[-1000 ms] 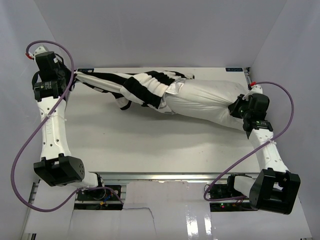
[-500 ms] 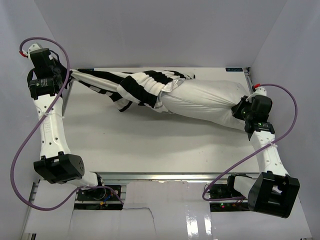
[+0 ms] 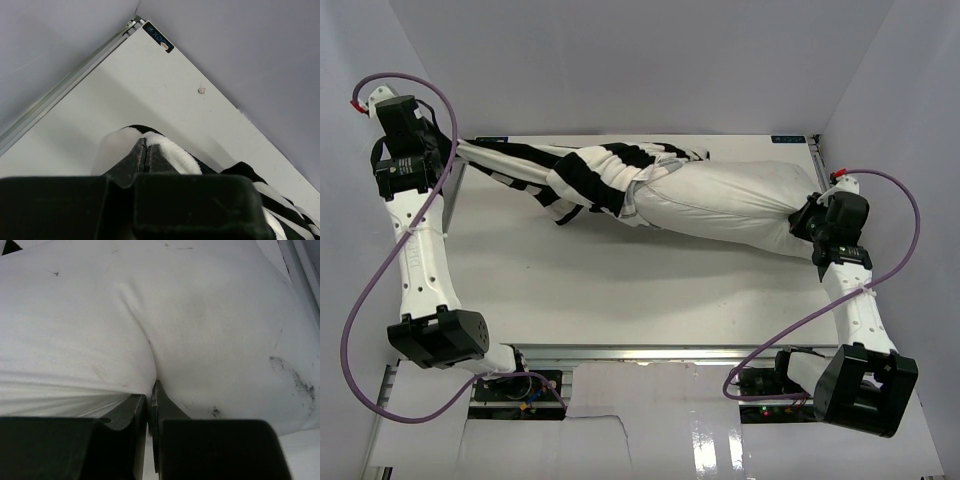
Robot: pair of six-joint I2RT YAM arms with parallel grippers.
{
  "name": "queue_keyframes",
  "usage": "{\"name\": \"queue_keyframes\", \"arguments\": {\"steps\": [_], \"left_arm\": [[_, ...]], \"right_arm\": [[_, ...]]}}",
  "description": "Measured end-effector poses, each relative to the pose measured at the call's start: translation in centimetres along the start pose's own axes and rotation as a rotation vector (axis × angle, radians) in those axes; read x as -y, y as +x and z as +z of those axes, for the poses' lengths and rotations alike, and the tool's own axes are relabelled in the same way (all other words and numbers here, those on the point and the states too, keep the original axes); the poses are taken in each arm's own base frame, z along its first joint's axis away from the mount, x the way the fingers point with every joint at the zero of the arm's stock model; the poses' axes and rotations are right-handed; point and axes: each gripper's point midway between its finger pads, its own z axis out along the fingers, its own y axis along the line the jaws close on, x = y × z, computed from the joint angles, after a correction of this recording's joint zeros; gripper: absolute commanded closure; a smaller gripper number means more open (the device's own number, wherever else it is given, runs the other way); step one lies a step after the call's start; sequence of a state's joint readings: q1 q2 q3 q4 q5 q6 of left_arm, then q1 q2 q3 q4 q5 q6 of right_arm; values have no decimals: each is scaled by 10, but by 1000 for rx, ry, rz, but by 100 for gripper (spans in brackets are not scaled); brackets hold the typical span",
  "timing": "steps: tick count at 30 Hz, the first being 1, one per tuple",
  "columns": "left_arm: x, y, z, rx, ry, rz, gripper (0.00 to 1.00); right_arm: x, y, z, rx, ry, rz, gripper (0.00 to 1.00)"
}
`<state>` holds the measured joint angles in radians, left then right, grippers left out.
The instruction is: Remove the pillowcase from the pillow
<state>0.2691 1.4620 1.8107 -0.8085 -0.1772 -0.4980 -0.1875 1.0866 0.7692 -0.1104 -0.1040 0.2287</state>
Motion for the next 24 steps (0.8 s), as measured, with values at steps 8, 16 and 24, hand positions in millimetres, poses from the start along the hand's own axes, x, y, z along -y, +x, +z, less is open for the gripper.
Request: {"name": "queue_keyframes", "arguments": {"steps": [8,16,24], "left_arm": [[-29,-51,-11,183,-112,-20,100],[-46,-90,-23,352,-139,-78,100],[-9,-14,23,134,97,-67,100]], "right_arm": [[37,1,-3,13,150,19,92],[71,12,-8,-3,277,3,92],[4,6,12,43,-126,-60,92]]}}
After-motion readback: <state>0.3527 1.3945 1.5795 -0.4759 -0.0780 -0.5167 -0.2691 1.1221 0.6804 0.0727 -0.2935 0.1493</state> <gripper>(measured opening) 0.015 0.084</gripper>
